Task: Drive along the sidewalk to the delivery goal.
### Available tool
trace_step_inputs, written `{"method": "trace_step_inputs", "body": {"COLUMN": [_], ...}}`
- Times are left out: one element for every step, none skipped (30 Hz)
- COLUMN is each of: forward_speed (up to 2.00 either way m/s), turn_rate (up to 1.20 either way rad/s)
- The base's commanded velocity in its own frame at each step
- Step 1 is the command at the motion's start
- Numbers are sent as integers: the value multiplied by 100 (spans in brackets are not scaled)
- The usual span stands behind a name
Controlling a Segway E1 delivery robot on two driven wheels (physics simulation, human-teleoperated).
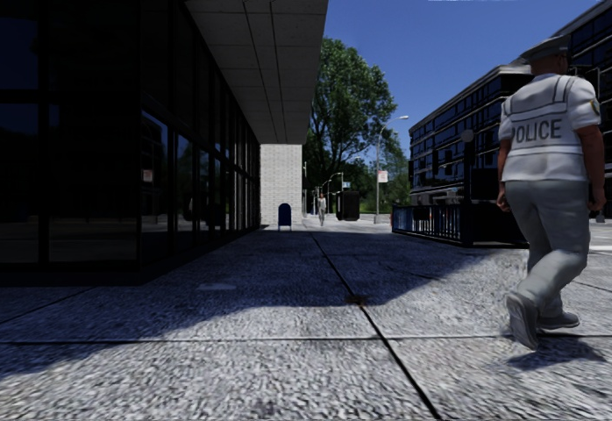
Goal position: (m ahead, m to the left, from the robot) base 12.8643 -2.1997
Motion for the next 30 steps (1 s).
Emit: {"method": "trace_step_inputs", "body": {"forward_speed": [200,200,200,200,200,200,200,200,200,200,200,200,200,200,200,200,200,200,200,200,200,200,200,200,200,200,200,200,200,200], "turn_rate": [-46,-47,-47,-47,-47,-47,-47,-47,-47,-47,-47,-47,-47,-47,-47,-47,-49,-49,-54,-56,-56,-56,-56,-56,-56,-56,-56,-56,-56,-56]}}
